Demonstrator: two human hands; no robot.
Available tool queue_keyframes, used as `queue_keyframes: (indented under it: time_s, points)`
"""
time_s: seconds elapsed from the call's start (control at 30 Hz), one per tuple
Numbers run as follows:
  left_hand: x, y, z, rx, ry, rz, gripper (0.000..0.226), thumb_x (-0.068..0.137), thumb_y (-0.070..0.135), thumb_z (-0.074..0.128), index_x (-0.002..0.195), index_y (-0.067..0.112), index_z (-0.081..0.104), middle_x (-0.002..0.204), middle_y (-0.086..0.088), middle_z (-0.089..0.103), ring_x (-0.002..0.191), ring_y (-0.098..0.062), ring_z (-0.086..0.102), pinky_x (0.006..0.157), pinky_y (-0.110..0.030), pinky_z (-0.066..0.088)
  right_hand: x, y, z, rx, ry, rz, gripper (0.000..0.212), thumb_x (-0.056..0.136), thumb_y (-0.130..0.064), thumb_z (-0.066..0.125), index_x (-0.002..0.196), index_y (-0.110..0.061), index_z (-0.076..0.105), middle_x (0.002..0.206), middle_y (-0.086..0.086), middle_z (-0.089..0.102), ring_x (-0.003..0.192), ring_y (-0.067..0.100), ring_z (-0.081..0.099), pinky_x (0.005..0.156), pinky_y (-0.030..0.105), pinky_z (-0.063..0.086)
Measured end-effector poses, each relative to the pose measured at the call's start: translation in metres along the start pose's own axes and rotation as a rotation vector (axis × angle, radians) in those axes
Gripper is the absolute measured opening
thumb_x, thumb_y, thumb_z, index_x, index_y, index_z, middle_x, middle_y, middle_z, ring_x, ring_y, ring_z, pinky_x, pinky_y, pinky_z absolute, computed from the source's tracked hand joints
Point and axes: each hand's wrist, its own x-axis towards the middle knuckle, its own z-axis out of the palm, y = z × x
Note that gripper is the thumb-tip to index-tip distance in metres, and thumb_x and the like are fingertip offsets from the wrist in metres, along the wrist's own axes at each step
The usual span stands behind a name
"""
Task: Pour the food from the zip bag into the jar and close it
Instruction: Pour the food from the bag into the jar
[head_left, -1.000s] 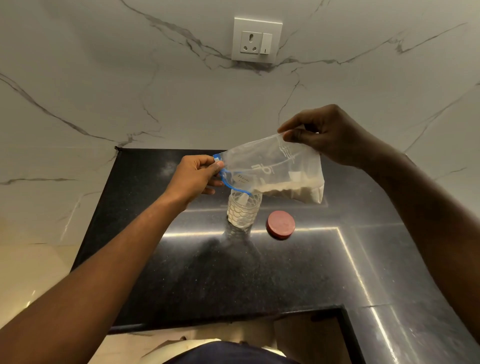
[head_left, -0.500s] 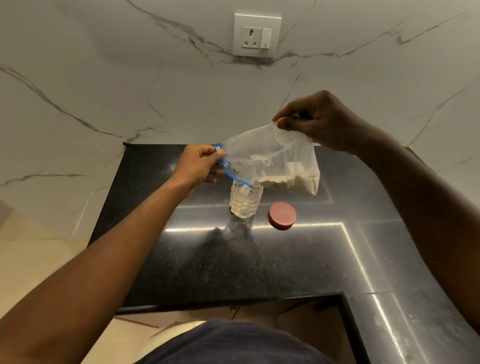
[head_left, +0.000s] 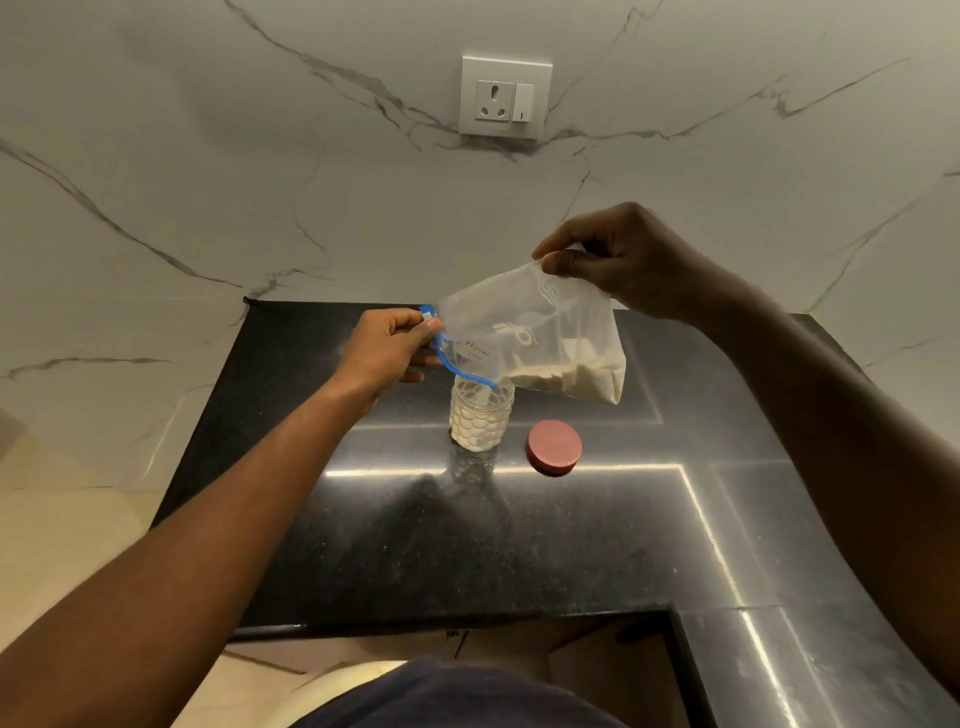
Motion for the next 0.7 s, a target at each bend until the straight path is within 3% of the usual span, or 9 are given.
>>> queue_keyframes:
  time_s: [0.1,0.33,0.43,0.53,0.63,0.7]
  points:
    - [-0.002,0.0,0.001,-0.005,0.003,-0.001,0.022,0.104,0.031,0.065,0.11,0.013,0.076,0.098,-0.003,0.081,0.083,-0.018,0.081,0.071,-0.032,0.067,-0.001,0.005,-0.002,-0.01,-0.003,-0.003,0.021,0.099,-0.022,0.068,0.113,-0.012,0.078,0.098,0.013,0.077,0.088,0.038,0.071,0.081,0.059,0.059]
    - [-0.005,-0.001,0.002,0.013,0.045,0.016,0.018,0.104,0.031,0.065,0.107,0.017,0.076,0.094,0.002,0.081,0.08,-0.013,0.081,0.068,-0.028,0.066,-0.003,0.01,0.002,0.005,0.028,-0.018,0.019,0.099,-0.019,0.068,0.113,-0.01,0.078,0.089,-0.002,0.075,0.08,0.029,0.07,0.077,0.048,0.062]
    - [-0.007,-0.003,0.003,0.017,0.063,0.013,0.017,0.104,0.031,0.065,0.107,0.018,0.076,0.096,0.001,0.081,0.083,-0.015,0.081,0.071,-0.03,0.067,-0.001,0.012,0.002,0.005,-0.004,-0.036,0.019,0.099,-0.019,0.068,0.113,-0.01,0.078,0.089,-0.014,0.072,0.076,0.007,0.068,0.073,0.036,0.059]
    - [-0.008,-0.004,0.005,0.028,0.073,-0.003,0.018,0.104,0.03,0.066,0.109,0.016,0.074,0.102,-0.002,0.08,0.092,-0.017,0.08,0.077,-0.038,0.068,0.006,0.013,0.002,0.007,-0.045,-0.042,0.019,0.099,-0.017,0.068,0.112,-0.009,0.079,0.095,-0.003,0.076,0.086,0.012,0.072,0.078,0.031,0.06]
    - [-0.006,-0.002,0.006,0.069,0.075,-0.036,0.021,0.102,0.027,0.068,0.118,0.014,0.069,0.113,-0.005,0.075,0.108,-0.023,0.074,0.086,-0.043,0.065,0.008,0.019,0.005,0.011,-0.078,-0.053,0.016,0.098,-0.015,0.069,0.11,-0.01,0.08,0.086,-0.017,0.072,0.073,-0.008,0.066,0.068,0.009,0.047]
    - [-0.004,0.002,0.006,0.128,0.073,-0.014,0.036,0.098,0.023,0.073,0.132,0.017,0.062,0.128,-0.004,0.067,0.121,-0.022,0.065,0.094,-0.041,0.06,0.004,0.025,0.007,0.013,-0.079,-0.044,0.014,0.098,-0.015,0.07,0.107,-0.011,0.08,0.078,-0.022,0.071,0.067,-0.007,0.063,0.064,0.006,0.042]
